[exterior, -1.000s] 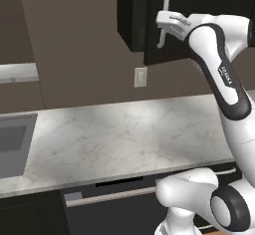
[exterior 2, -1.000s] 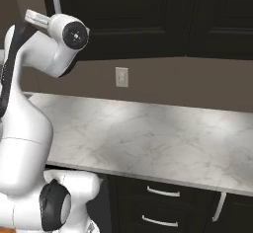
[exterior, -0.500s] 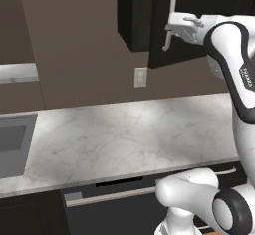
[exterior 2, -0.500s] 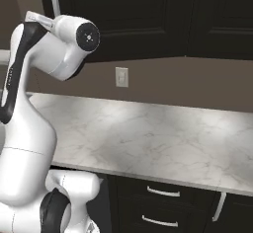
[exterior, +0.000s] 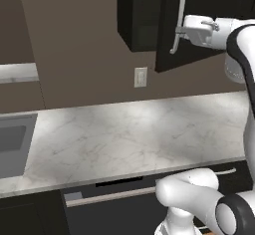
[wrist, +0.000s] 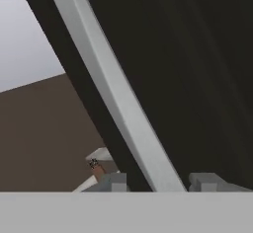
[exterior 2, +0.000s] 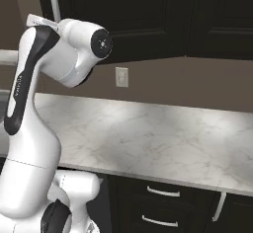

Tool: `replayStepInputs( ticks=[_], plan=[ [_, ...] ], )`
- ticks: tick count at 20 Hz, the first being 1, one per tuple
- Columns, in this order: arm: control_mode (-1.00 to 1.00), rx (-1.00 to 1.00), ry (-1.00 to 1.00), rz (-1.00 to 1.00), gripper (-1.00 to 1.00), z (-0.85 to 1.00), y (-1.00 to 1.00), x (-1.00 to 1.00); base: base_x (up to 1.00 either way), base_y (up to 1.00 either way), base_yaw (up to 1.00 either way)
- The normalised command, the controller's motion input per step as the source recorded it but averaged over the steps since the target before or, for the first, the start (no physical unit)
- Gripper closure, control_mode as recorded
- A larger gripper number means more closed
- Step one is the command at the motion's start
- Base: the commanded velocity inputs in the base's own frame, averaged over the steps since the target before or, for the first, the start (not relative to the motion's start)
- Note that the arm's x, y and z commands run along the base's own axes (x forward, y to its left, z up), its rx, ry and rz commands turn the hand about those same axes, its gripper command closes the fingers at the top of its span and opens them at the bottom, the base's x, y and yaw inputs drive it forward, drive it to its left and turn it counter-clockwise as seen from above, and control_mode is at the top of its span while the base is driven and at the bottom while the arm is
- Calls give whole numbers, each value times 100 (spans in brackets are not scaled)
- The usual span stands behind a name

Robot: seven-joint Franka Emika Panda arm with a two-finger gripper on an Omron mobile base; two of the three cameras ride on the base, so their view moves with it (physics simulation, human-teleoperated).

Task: Open the cabinet, pick the kettle from the cabinet, and place it in the sink.

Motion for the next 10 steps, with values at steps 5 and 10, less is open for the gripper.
replayStepInputs(
  ticks=[5, 10],
  plan=[
    [-100, 1, 0, 16, 100, 8, 2, -62, 0, 0, 0],
    [-100, 1, 0, 16, 100, 7, 0, -66, 0, 0, 0]
  ],
)
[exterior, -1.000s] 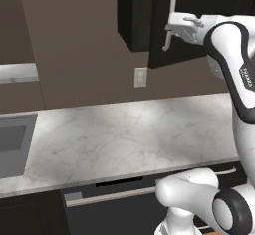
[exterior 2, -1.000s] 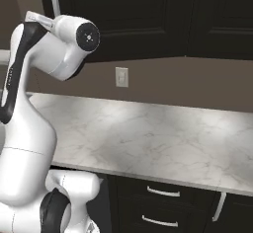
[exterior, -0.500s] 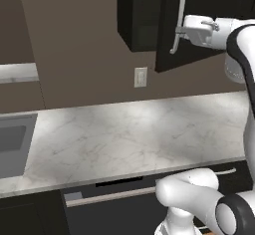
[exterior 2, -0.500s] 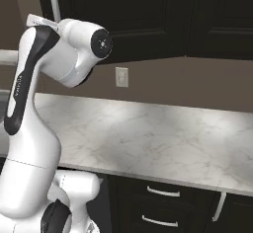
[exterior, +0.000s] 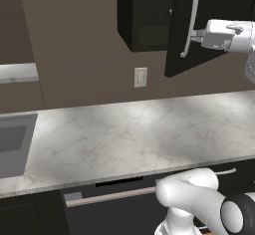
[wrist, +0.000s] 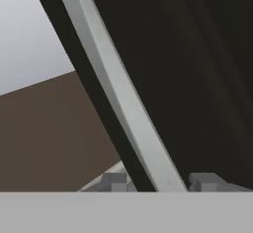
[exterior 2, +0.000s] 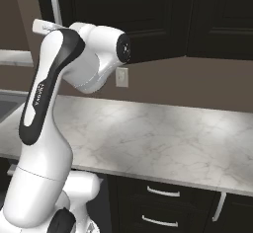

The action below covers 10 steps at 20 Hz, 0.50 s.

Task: Open the cabinet, pick the kettle from the cabinet, and place it in the sink.

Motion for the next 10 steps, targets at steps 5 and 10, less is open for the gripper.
replayStepInputs(
  ticks=[5, 10],
  plan=[
    [-100, 0, 0, 14, 100, 8, -1, -69, 0, 0, 0],
    [-100, 0, 0, 11, 100, 8, -4, -71, 0, 0, 0]
  ],
)
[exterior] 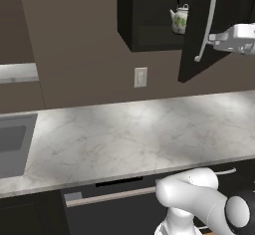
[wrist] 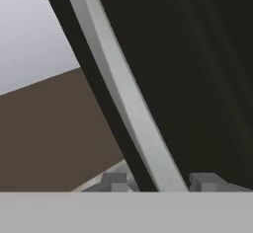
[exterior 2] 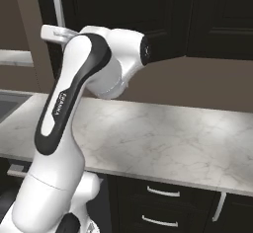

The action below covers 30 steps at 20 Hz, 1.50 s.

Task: Open the cabinet, pick the kettle from the cabinet, and place it in the sink.

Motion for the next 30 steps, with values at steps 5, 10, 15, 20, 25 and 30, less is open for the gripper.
replayStepInputs(
  ticks=[5, 10, 15, 20, 25, 30],
  plan=[
    [-100, 0, 0, 7, 100, 8, -10, -71, 0, 0, 0],
    [-100, 0, 0, 0, 100, 1, -6, -68, 0, 0, 0],
    [-100, 0, -1, 0, 100, -4, -2, -61, 0, 0, 0],
    [-100, 0, -6, 0, 100, -13, -2, -53, 0, 0, 0],
    [-100, 0, -4, 0, 100, -8, -19, -48, 0, 0, 0],
    [-100, 0, -1, 0, 100, -9, -9, -40, 0, 0, 0]
  ],
)
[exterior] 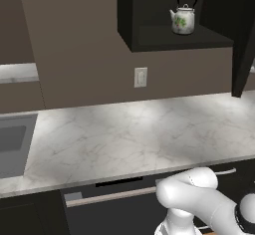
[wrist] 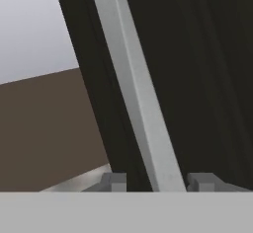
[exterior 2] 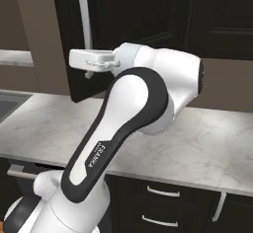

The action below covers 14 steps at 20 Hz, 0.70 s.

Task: Open the cabinet, pick the kettle from the cabinet, and place it in the sink.

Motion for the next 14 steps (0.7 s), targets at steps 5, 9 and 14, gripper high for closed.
replayStepInputs(
  ticks=[5, 9, 14],
  plan=[
    [-100, 0, 0, -1, -100, -16, 6, -25, 0, 0, 0],
    [-100, 0, 3, -5, -100, -20, -10, -31, 0, 0, 0],
    [-100, 0, 7, -11, -100, -31, -7, -31, 0, 0, 0]
  ],
)
